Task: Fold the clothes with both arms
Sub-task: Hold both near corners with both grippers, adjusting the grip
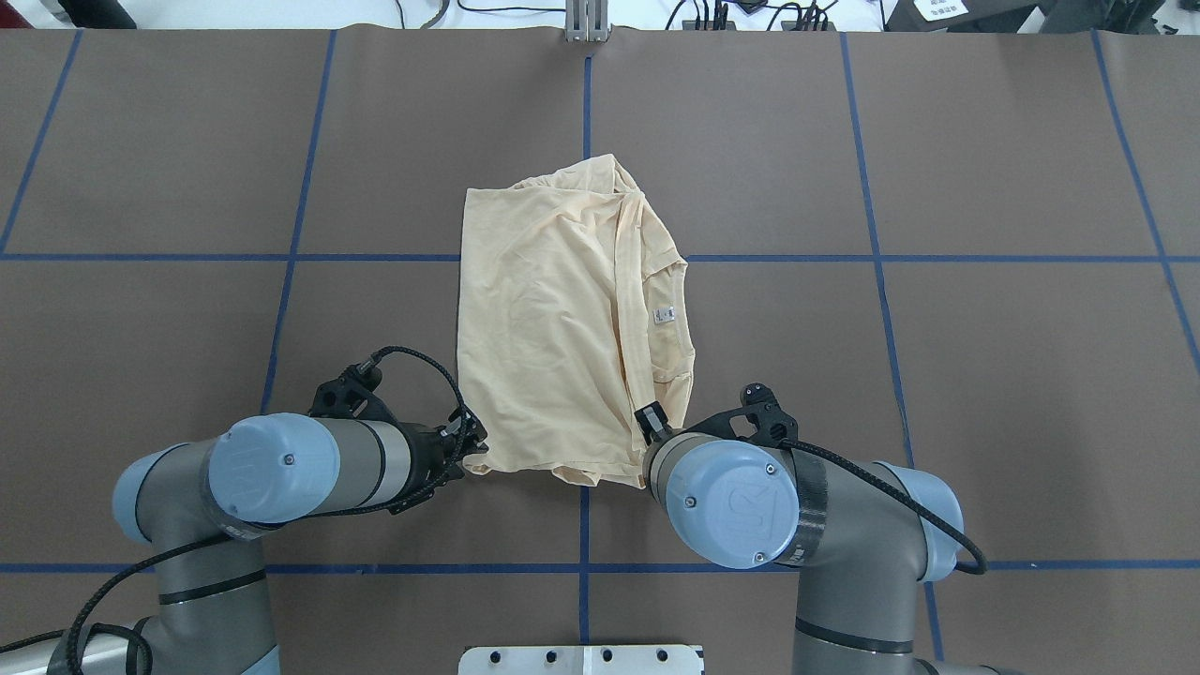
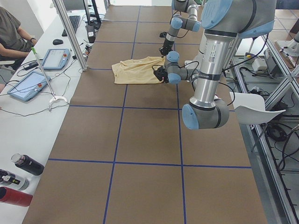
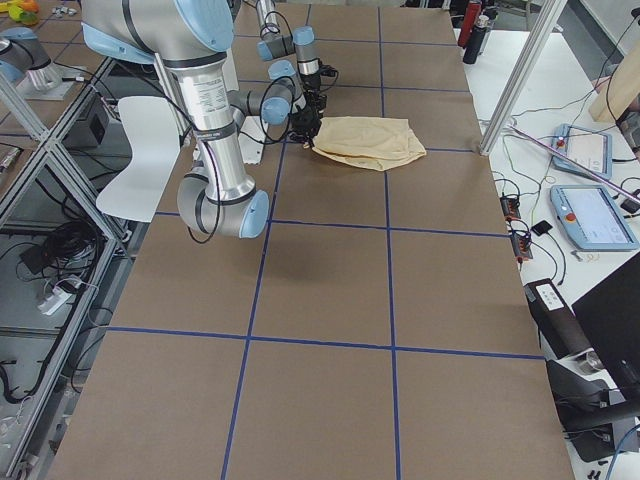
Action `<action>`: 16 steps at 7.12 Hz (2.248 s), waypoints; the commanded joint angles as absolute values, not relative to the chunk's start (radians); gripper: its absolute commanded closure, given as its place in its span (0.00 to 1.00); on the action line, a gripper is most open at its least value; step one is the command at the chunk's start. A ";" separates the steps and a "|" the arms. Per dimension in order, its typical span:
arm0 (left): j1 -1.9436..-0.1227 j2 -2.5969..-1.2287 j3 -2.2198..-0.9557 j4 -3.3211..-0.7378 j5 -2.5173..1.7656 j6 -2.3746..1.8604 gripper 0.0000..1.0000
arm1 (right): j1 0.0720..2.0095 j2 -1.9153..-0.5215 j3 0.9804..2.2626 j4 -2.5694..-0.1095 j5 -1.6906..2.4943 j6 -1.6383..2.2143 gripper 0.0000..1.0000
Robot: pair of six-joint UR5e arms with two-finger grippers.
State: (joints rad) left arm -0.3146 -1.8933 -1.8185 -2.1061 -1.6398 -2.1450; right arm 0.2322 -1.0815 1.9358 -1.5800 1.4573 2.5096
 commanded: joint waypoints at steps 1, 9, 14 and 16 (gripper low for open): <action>-0.311 -1.894 -1.816 -2.106 -1.640 -2.146 0.52 | 0.233 -1.081 1.937 -1.580 1.457 2.510 1.00; -0.319 -1.885 -1.847 -2.105 -1.651 -2.140 1.00 | 0.241 -1.085 1.944 -1.580 1.459 2.508 1.00; -0.319 -1.856 -2.009 -2.047 -1.702 -2.137 1.00 | 0.197 -1.137 2.106 -1.669 1.459 2.516 1.00; -0.319 -1.856 -2.090 -1.993 -1.736 -2.141 1.00 | 0.175 -1.138 2.159 -1.698 1.479 2.528 1.00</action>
State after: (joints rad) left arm -0.3193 -1.8570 -2.0402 -2.0264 -1.7104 -2.1392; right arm 0.1866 -1.1365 2.1172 -1.6743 1.4632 2.5218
